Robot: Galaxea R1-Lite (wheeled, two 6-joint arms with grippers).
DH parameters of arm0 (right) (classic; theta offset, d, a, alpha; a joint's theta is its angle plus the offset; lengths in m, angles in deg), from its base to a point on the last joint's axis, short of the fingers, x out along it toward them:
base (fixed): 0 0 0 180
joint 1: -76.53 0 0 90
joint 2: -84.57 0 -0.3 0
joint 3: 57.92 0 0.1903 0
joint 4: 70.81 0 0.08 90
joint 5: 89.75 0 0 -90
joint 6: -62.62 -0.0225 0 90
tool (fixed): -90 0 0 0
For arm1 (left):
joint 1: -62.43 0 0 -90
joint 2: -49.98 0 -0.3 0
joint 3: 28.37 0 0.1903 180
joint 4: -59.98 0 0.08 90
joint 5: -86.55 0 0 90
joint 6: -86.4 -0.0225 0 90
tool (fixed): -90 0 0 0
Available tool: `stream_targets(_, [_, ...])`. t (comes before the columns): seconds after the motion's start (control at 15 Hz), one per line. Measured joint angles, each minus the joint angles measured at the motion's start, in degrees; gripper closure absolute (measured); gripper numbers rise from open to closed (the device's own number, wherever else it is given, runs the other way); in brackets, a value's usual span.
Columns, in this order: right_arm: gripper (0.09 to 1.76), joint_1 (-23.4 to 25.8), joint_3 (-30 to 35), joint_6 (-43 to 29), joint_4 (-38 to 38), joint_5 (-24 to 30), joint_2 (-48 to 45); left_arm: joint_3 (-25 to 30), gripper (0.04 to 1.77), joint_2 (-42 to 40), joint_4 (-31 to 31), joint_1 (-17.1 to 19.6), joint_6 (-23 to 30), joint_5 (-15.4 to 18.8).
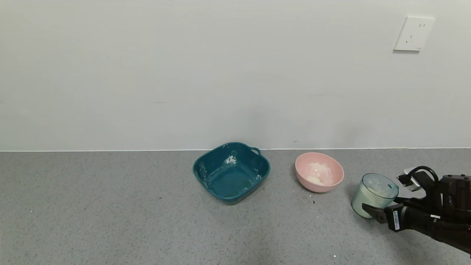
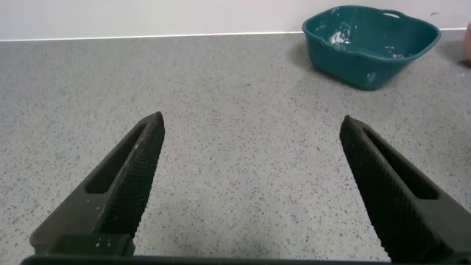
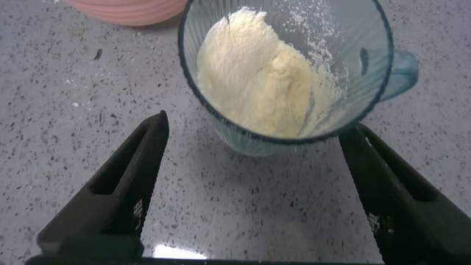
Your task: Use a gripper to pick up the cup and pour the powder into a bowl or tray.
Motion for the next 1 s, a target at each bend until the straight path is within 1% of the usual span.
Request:
stream_targets(0.27, [0.16,0.09,3.74,-0.12,0.11,-0.52,-5.17,0.00,0.09,0.00,-0.01,0.00,-0.01,0.02])
stream_targets(0.53, [0.15,0.26,8.40,-0.26,0.12,-2.84,-11.57,0.00,0.09,0.00,0.00,0.00,0.00,0.02])
stream_targets(0.87, [0.15,0.50,15.52,-0.22,0.45,-5.12,-21.99,0.00,0.09,0.00,0.00,0.00,0.00,0.02])
stream_targets(1.0, [0.15,0.66,17.49,-0.17,3.25,-5.32,-27.15,0.00,0.09,0.00,-0.01,0.00,-0.01,0.02])
